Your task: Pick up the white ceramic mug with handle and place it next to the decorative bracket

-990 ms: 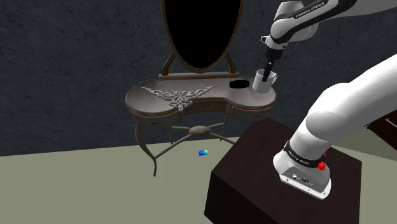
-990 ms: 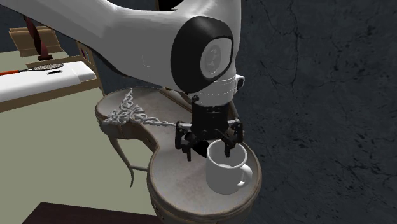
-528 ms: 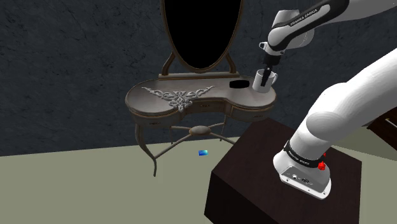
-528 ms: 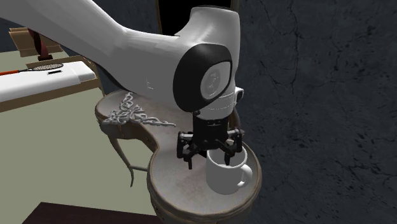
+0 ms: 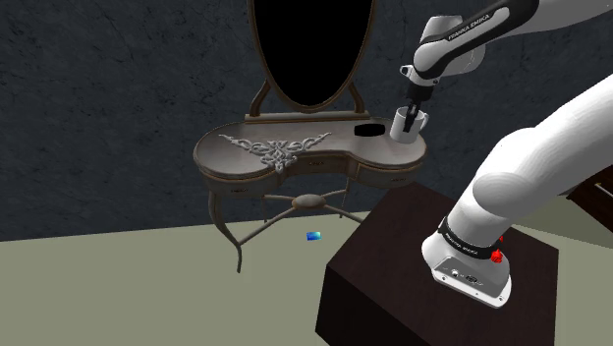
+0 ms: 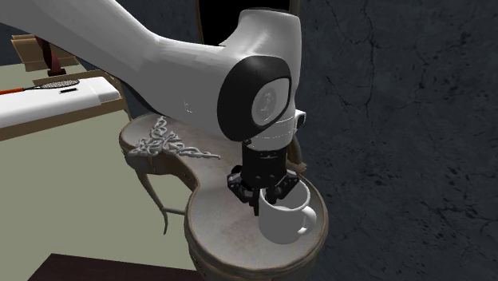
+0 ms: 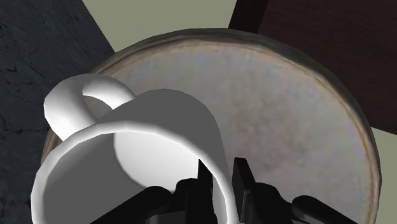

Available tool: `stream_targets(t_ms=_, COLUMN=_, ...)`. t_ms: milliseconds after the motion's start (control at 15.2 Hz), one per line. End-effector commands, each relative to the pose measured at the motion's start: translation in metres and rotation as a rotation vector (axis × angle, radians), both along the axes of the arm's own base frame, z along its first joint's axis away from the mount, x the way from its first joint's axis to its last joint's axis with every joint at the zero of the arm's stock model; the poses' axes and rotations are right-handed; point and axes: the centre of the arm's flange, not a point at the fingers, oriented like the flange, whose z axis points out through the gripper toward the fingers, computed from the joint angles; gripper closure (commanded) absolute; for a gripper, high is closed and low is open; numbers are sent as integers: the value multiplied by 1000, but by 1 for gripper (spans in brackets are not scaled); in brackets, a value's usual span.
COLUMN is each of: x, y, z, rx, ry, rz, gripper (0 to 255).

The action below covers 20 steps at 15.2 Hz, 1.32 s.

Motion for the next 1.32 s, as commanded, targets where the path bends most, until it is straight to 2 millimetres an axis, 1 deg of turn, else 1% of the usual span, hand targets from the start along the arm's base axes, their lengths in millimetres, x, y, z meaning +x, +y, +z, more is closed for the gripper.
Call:
stream_targets(t_ms=0, x=0, y=0, z=0, rx=0, ry=0, rz=0, gripper=255)
stream_targets(t_ms=396, x=0, y=0, z=0, rx=0, ry=0, rz=0, gripper=255)
stream_targets(t_ms=1254, x=0, y=0, z=69, rx=0, ry=0, rz=0, gripper=255)
